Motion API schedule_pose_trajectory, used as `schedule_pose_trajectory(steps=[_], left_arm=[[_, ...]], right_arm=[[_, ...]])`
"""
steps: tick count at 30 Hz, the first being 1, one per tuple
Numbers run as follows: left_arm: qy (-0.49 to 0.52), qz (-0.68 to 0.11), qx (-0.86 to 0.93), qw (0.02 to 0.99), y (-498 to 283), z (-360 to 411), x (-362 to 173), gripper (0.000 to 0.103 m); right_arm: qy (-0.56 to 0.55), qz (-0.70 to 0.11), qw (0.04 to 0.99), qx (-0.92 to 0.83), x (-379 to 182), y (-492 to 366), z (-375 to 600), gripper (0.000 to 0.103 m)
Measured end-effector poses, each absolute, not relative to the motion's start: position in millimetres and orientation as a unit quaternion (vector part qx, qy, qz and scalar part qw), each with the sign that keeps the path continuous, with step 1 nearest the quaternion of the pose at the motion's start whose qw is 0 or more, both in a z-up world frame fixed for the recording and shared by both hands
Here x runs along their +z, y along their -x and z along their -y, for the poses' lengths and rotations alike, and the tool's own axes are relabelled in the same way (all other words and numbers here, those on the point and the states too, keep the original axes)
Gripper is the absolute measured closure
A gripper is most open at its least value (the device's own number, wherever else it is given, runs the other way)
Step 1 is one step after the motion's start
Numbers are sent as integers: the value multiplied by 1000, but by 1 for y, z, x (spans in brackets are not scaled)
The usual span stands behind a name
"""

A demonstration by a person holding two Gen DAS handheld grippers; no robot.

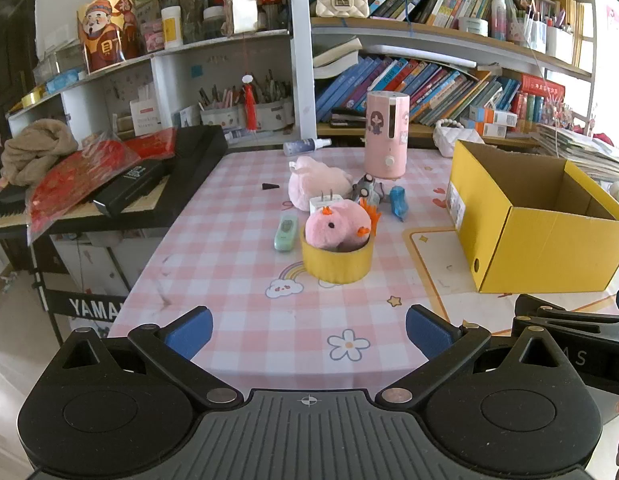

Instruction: Organize objects

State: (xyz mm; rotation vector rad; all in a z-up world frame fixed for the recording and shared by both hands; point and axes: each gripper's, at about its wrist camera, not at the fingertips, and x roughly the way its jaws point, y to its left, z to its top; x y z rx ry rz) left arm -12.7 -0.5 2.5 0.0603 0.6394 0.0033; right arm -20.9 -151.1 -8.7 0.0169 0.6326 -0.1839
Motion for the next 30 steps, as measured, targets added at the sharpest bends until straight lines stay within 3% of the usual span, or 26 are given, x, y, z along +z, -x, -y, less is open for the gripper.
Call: schedule_pose_trajectory(steps=[30], left_arm=[[-34,-318,1,947,1,-17,1,0]], right_arm=[[-6,-318,944,-84,-10,9,138,0]])
